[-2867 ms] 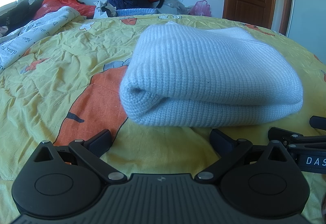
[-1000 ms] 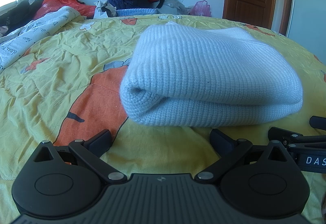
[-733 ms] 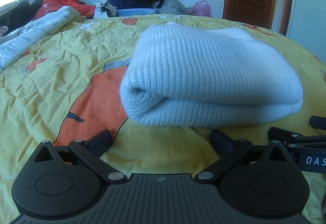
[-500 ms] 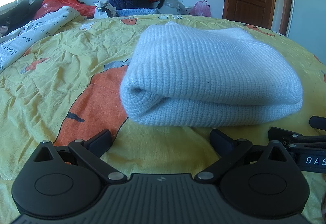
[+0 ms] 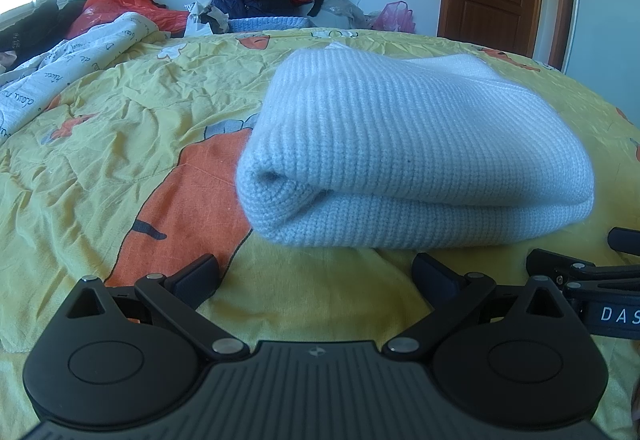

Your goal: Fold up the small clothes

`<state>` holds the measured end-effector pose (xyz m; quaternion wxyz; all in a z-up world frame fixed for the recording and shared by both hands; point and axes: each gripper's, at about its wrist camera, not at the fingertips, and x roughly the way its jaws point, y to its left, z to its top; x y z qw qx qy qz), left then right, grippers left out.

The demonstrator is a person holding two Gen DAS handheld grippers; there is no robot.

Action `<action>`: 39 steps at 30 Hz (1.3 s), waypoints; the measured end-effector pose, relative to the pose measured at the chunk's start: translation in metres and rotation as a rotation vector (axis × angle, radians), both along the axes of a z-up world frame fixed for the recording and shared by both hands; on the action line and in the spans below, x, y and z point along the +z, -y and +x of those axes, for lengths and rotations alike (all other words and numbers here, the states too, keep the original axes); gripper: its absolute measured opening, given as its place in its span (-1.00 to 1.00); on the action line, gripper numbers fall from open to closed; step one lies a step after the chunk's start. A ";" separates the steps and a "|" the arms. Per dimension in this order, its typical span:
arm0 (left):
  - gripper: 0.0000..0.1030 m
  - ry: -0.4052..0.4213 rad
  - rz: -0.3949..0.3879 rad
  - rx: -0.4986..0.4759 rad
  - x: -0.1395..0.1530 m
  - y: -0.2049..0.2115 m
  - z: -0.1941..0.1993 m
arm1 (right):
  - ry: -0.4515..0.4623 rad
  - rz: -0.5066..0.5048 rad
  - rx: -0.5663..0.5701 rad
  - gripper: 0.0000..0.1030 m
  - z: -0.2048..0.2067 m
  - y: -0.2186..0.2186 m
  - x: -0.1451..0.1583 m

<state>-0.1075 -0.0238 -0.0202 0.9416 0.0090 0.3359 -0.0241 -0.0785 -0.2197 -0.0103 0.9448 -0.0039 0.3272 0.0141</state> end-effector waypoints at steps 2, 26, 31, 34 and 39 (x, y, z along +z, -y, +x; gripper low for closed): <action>1.00 0.000 0.000 0.000 0.000 0.000 0.000 | 0.000 -0.001 0.000 0.99 0.000 0.000 0.000; 1.00 -0.011 -0.017 -0.069 0.090 -0.004 -0.101 | -0.037 0.079 -0.041 1.00 -0.090 0.004 0.069; 1.00 -0.067 0.026 -0.095 0.088 0.005 -0.111 | -0.014 0.054 -0.008 1.00 -0.099 -0.003 0.079; 1.00 -0.092 0.011 -0.084 0.084 0.001 -0.106 | -0.023 0.048 -0.001 0.99 -0.099 -0.005 0.078; 1.00 -0.086 -0.047 -0.071 0.088 -0.007 -0.106 | -0.033 0.068 -0.006 0.99 -0.098 -0.003 0.075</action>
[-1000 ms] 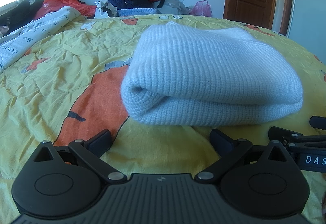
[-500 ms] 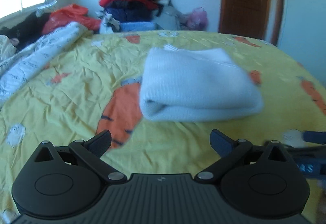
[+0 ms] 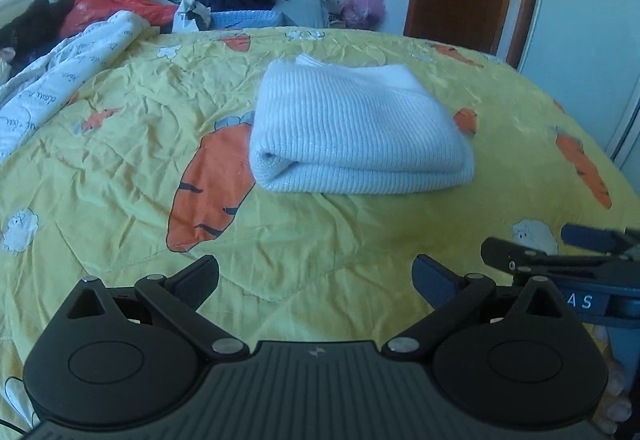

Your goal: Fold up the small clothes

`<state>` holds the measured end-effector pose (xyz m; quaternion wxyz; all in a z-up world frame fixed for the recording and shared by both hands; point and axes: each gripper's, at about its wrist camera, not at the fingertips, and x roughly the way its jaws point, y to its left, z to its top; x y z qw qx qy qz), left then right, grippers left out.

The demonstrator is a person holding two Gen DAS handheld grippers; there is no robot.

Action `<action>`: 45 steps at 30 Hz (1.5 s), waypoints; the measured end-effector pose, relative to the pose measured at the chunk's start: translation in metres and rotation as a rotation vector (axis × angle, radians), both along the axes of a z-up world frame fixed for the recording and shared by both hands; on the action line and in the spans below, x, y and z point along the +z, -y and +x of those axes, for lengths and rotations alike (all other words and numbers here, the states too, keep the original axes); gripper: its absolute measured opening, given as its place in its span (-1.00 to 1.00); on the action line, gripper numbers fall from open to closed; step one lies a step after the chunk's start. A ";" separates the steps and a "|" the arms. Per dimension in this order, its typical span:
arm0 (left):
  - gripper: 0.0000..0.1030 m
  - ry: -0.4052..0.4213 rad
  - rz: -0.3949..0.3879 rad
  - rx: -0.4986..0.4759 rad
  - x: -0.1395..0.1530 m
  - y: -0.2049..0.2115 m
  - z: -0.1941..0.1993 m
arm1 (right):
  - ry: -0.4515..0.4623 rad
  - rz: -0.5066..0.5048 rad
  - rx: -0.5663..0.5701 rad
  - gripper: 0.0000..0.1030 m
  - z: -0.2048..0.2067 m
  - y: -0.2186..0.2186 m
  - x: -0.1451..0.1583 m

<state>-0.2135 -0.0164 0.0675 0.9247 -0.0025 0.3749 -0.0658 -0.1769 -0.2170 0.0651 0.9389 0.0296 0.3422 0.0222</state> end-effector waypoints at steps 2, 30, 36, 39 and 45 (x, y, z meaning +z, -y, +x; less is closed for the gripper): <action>1.00 0.004 -0.002 0.002 0.001 -0.001 0.000 | -0.004 0.008 -0.002 0.99 0.000 0.000 -0.001; 1.00 0.115 -0.072 0.018 0.005 -0.004 -0.011 | -0.009 -0.014 0.020 0.99 0.001 -0.007 -0.002; 1.00 0.126 -0.063 0.011 0.005 -0.003 -0.013 | -0.013 -0.015 0.021 0.99 0.002 -0.007 -0.003; 1.00 0.162 -0.049 0.033 0.005 -0.003 -0.018 | -0.016 -0.016 0.023 0.99 0.002 -0.008 -0.005; 1.00 0.193 -0.058 0.045 0.007 -0.004 -0.024 | -0.017 -0.015 0.024 0.99 0.002 -0.008 -0.005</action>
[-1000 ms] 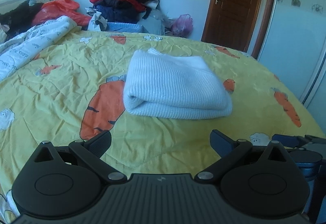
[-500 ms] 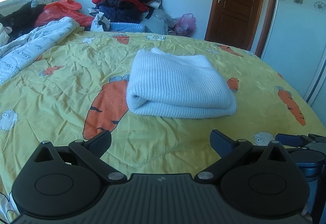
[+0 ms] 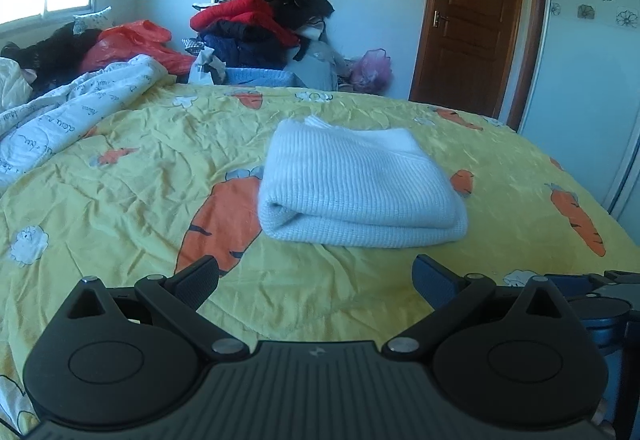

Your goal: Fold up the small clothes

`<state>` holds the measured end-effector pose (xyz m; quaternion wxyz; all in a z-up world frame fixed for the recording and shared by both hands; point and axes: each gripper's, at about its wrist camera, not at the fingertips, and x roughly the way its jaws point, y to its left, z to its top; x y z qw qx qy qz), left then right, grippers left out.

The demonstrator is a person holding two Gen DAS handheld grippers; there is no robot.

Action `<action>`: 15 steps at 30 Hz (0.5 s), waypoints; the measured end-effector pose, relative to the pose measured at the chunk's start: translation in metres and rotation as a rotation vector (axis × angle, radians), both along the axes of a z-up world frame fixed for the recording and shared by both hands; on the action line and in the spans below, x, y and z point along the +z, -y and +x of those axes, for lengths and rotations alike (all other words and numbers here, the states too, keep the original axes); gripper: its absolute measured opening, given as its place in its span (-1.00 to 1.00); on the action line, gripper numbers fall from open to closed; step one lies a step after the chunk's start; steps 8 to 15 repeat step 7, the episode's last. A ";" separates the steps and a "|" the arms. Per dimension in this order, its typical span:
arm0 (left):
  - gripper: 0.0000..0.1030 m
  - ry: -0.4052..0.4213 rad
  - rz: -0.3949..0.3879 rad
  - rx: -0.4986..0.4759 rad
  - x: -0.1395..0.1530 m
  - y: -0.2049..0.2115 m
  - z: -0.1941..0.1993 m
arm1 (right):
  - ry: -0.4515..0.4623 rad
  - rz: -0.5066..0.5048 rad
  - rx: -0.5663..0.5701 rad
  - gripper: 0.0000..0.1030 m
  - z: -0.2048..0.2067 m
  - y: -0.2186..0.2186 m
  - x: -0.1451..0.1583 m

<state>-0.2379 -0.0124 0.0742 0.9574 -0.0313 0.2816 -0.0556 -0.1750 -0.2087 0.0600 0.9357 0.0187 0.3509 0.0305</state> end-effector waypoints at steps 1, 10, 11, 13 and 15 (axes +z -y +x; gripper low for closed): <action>1.00 0.004 -0.001 -0.002 0.000 0.000 -0.001 | 0.000 0.001 0.000 0.99 0.000 0.000 -0.001; 1.00 0.034 0.035 0.013 0.002 0.004 -0.003 | -0.004 0.006 -0.001 0.99 -0.001 -0.001 -0.002; 1.00 0.034 0.035 0.013 0.002 0.004 -0.003 | -0.004 0.006 -0.001 0.99 -0.001 -0.001 -0.002; 1.00 0.034 0.035 0.013 0.002 0.004 -0.003 | -0.004 0.006 -0.001 0.99 -0.001 -0.001 -0.002; 1.00 0.034 0.035 0.013 0.002 0.004 -0.003 | -0.004 0.006 -0.001 0.99 -0.001 -0.001 -0.002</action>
